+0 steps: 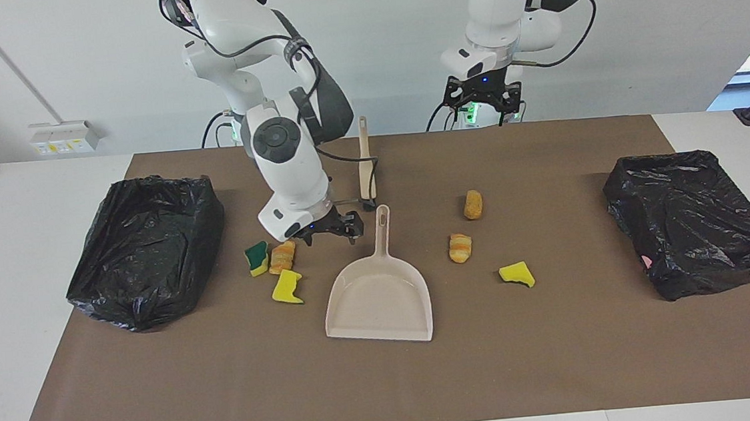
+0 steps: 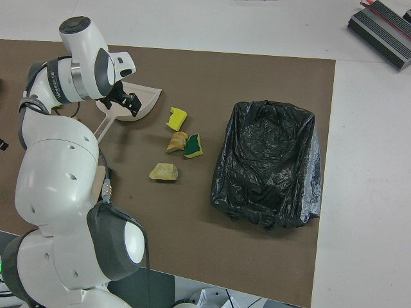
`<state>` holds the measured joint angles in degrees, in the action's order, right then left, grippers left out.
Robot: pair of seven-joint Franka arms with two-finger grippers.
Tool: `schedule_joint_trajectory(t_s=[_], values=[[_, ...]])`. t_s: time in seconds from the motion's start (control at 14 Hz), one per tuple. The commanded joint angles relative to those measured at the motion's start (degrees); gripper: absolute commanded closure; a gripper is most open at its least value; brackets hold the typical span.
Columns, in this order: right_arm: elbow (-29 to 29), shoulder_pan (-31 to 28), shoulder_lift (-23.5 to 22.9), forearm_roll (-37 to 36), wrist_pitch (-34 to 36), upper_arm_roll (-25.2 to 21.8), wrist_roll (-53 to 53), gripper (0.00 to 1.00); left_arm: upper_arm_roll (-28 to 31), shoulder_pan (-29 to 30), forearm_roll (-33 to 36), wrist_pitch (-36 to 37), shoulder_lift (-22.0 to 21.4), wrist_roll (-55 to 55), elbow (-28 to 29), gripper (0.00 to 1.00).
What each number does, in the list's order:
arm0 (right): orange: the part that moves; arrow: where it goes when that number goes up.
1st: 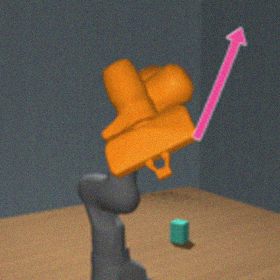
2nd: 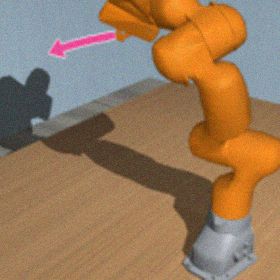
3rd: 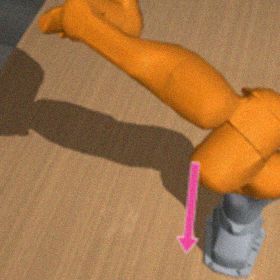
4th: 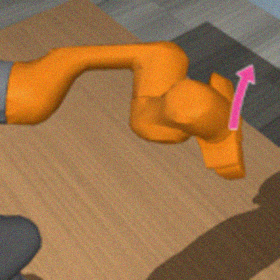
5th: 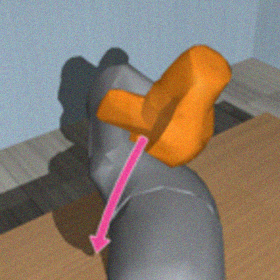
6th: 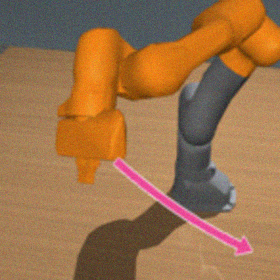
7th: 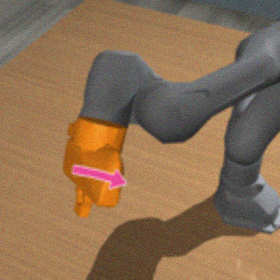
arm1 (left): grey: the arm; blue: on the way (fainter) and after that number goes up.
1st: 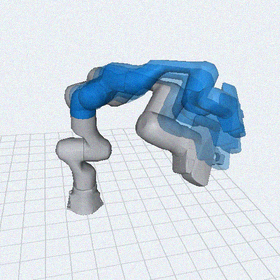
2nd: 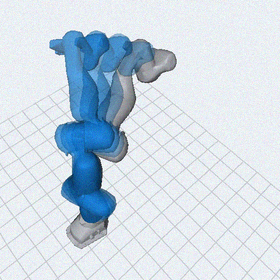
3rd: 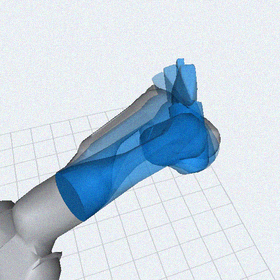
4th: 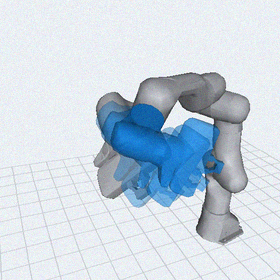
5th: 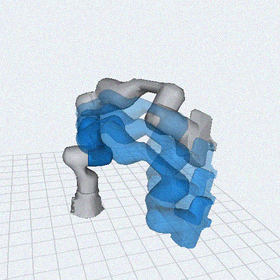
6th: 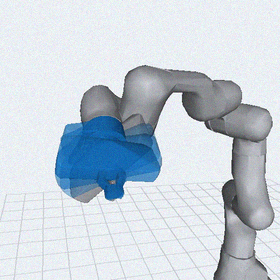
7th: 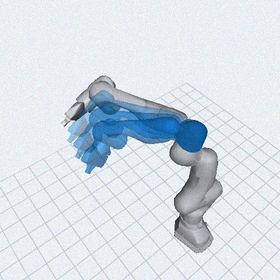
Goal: Sweep and dump trash in bin
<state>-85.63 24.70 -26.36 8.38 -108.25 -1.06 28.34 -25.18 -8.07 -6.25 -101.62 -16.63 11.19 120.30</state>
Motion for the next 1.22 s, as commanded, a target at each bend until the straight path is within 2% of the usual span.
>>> schedule_joint_trajectory(t_s=[0.0, 0.21, 0.57, 0.86, 0.93, 1.0, 1.07, 1.14], values=[[3.5, -0.3, -3.8, 2.2, -0.2, 2.1, 2.6, 0.0, -2.3, -0.5, -4.1, -5.9, -2.2, 4.1, 6.2, 0.0], [3.4, 1.0, -4.9, 3.2, -0.1, 2.4, 3.4, 0.0, -5.0, -1.1, -8.8, -9.5, -2.3, 6.0, 9.6, 0.0], [2.4, 2.6, -4.9, 4.2, -2.0, 2.4, 3.3, 0.0, -14.0, -1.6, -8.9, -19.5, 1.9, 16.8, 13.8, 0.0], [0.5, 3.7, -4.7, 4.1, -3.5, 2.4, 2.6, 0.0, -18.3, -2.1, -11.1, -23.6, 4.7, 21.4, 13.9, 0.0], [0.0, 3.8, -4.7, 4.1, -3.7, 2.4, 2.3, 0.08, -19.7, -2.4, -11.1, -24.9, 5.7, 23.1, 13.9, 0.0], [-0.4, 3.8, -4.6, 4.3, -4.0, 2.4, 2.3, 0.26, -20.5, -2.5, -11.1, -26.3, 6.7, 24.4, 13.9, 0.0], [-1.0, 3.7, -4.3, 4.6, -4.2, 2.5, 2.3, 0.4, -21.5, -2.6, -11.1, -27.2, 7.4, 24.9, 14.1, 0.0], [-1.2, 3.7, -4.2, 4.6, -4.2, 2.4, 2.3, 0.6, -22.0, -2.6, -11.1, -27.7, 7.6, 25.0, 14.1, 0.0]])
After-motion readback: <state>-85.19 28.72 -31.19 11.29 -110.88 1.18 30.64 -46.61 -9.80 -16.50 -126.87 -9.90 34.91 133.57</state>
